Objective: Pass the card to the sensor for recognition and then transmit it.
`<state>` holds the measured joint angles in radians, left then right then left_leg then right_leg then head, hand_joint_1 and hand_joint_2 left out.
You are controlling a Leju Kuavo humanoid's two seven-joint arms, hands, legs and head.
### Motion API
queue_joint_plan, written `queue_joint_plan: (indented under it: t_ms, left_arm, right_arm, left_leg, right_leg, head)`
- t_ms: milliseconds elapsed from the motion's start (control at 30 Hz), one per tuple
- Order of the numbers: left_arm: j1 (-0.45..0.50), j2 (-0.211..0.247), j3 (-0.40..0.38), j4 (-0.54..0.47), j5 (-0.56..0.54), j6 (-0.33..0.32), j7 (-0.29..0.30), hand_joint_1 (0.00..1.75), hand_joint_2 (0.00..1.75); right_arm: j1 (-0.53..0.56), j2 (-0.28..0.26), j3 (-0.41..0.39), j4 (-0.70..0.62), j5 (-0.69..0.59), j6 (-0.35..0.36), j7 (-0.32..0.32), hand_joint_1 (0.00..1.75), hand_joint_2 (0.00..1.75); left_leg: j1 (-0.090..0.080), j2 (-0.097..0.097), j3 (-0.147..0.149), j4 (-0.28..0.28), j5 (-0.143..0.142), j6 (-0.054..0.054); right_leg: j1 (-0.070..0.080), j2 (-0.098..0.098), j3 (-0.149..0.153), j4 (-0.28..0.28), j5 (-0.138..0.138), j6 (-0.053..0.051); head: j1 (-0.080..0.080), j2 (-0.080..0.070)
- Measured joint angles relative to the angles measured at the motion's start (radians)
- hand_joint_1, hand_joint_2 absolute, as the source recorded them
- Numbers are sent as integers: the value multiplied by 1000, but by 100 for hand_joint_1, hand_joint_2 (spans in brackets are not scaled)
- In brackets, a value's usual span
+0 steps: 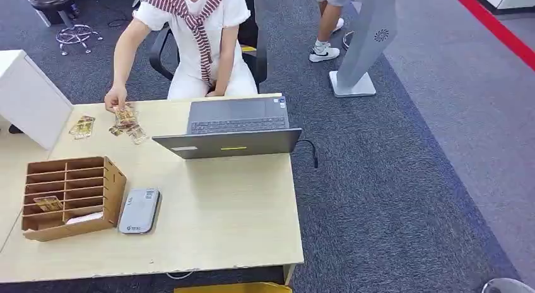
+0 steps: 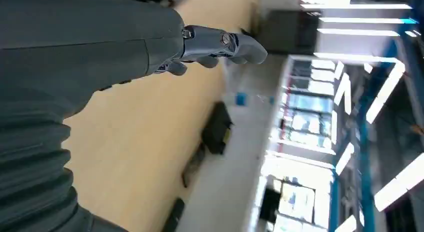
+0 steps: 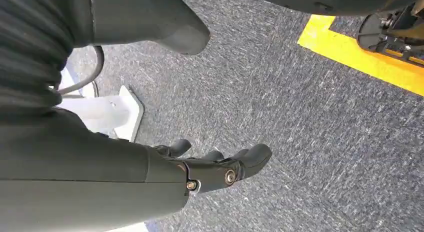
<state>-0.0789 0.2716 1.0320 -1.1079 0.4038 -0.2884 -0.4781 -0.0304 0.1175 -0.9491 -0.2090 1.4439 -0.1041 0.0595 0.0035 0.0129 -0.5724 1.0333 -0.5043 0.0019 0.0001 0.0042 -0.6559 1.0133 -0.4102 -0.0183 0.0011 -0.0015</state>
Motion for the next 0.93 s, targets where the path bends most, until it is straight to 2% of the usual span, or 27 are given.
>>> queue_joint_plan:
  t_ms: [100,133,233,300,467,500,633,667,700,767,800,867,933]
  left_arm:
    - [5,-3,111,203,57,6,15,0,175]
    - [9,-8,141,274,69,26,15,0,175]
    - [12,-38,204,444,70,126,15,0,175]
    - [16,-85,230,539,50,190,25,0,175]
    - [17,-221,236,706,-51,382,68,0,175]
    - [17,-249,235,732,-80,405,83,0,175]
    - [17,-294,221,783,-130,435,108,0,175]
    - [16,-302,219,793,-133,437,111,0,0]
    - [15,-308,216,801,-136,439,115,0,0]
    - [15,-318,204,813,-167,435,152,0,0]
    - [15,-326,193,819,-185,426,180,0,175]
    - [16,-346,161,835,-246,417,249,0,175]
    - [20,-358,108,843,-292,396,291,0,175]
  right_arm:
    - [0,0,-3,0,-2,8,0,0,175]
    - [0,0,-5,0,-1,11,0,0,175]
    - [0,-1,-16,0,0,10,0,0,175]
    - [0,-2,-21,0,1,10,2,0,175]
    - [0,-10,-26,-1,15,19,2,0,175]
    - [0,-11,-26,-1,15,20,0,0,175]
    - [0,-16,-26,-2,15,19,-3,0,175]
    - [0,-17,-26,-2,15,19,-4,0,175]
    - [0,-18,-26,-2,15,19,-6,0,0]
    - [0,-19,-26,-2,17,16,-13,0,0]
    - [0,-19,-26,-2,17,13,-18,0,175]
    - [0,-21,-26,-2,20,10,-33,0,175]
    - [1,-23,-19,-4,1,22,-36,0,175]
  left_leg:
    - [0,-1,0,0,0,0]
    - [1,-1,0,0,0,0]
    - [-2,-3,0,0,-1,1]
    - [-2,-4,0,0,-1,2]
    - [-4,-6,1,1,-1,8]
    - [-4,-6,1,1,-2,8]
    - [-4,-6,1,2,-2,9]
    - [-4,-6,1,2,-2,9]
    - [-4,-6,1,2,-2,9]
    - [-4,-6,1,2,-2,9]
    - [-4,-6,1,2,-2,9]
    - [-4,-6,1,2,-2,9]
    - [-4,-6,1,2,-2,9]
  right_leg:
    - [0,-1,0,0,-1,-1]
    - [0,-1,1,0,-1,-1]
    - [-2,-3,1,0,-1,1]
    - [-2,-4,2,-1,-2,2]
    - [-4,-5,4,-2,-1,7]
    - [-4,-5,4,-2,-1,7]
    - [-4,-5,4,-2,0,8]
    - [-4,-5,4,-2,0,8]
    - [-4,-5,4,-2,0,8]
    - [-4,-5,4,-2,0,8]
    - [-4,-5,4,-2,0,8]
    - [-4,-5,4,-2,0,8]
    - [-4,-5,4,-2,0,8]
  head:
    - [-2,0]
    - [-1,0]
    - [-2,0]
    - [-1,0]
    - [0,0]
    - [1,0]
    - [2,0]
    - [0,0]
    - [0,0]
    - [0,0]
    - [0,0]
    - [0,0]
    - [0,0]
